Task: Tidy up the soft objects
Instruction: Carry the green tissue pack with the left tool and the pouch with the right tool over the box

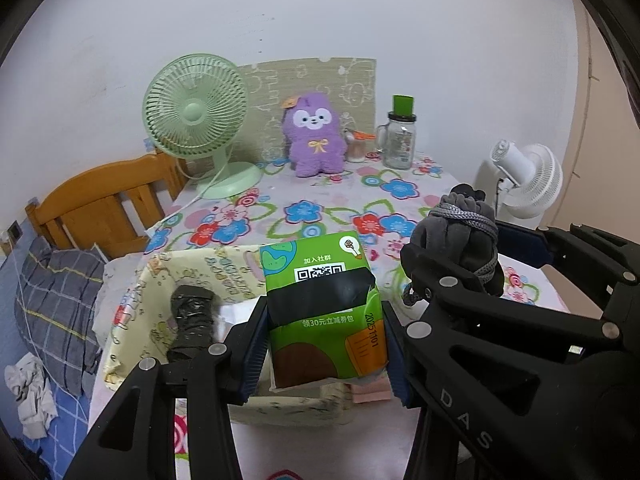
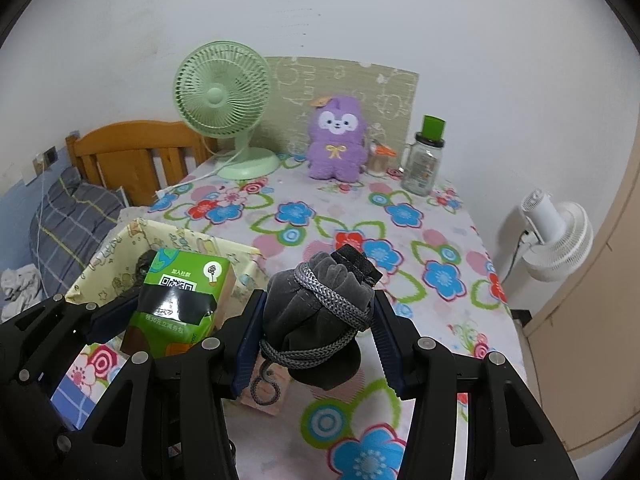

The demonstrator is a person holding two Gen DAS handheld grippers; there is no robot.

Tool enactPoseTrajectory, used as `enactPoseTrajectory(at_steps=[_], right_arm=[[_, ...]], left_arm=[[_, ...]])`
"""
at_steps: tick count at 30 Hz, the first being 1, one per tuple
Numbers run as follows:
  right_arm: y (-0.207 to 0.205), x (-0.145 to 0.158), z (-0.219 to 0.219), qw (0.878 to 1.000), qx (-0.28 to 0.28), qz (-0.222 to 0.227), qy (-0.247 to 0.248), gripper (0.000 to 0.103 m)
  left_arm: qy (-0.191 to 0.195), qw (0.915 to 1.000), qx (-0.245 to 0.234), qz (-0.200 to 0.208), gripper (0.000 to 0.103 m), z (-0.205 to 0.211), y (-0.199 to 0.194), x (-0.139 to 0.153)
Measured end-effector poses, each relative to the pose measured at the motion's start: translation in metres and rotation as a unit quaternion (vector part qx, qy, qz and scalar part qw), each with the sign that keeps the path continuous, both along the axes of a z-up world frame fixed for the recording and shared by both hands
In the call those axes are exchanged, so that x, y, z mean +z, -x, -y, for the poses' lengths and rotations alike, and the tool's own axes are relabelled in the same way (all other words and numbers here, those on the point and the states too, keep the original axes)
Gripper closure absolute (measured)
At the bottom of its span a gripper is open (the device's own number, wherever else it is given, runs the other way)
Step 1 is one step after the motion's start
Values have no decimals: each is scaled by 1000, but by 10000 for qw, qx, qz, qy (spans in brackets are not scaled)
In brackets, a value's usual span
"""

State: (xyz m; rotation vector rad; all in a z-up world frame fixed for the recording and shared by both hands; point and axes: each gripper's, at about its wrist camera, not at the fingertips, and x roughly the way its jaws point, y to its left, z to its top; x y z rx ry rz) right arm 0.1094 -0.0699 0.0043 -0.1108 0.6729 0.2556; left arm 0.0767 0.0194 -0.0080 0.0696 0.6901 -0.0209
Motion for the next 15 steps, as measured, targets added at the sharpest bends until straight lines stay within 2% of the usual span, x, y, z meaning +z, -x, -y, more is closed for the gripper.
enactPoseTrajectory(at_steps=[15], right_arm=[[-24,-8,-49,9993,342,-156,-43,49]], left_arm=[[5,9994,326,-148,50,-44,-16,-8]])
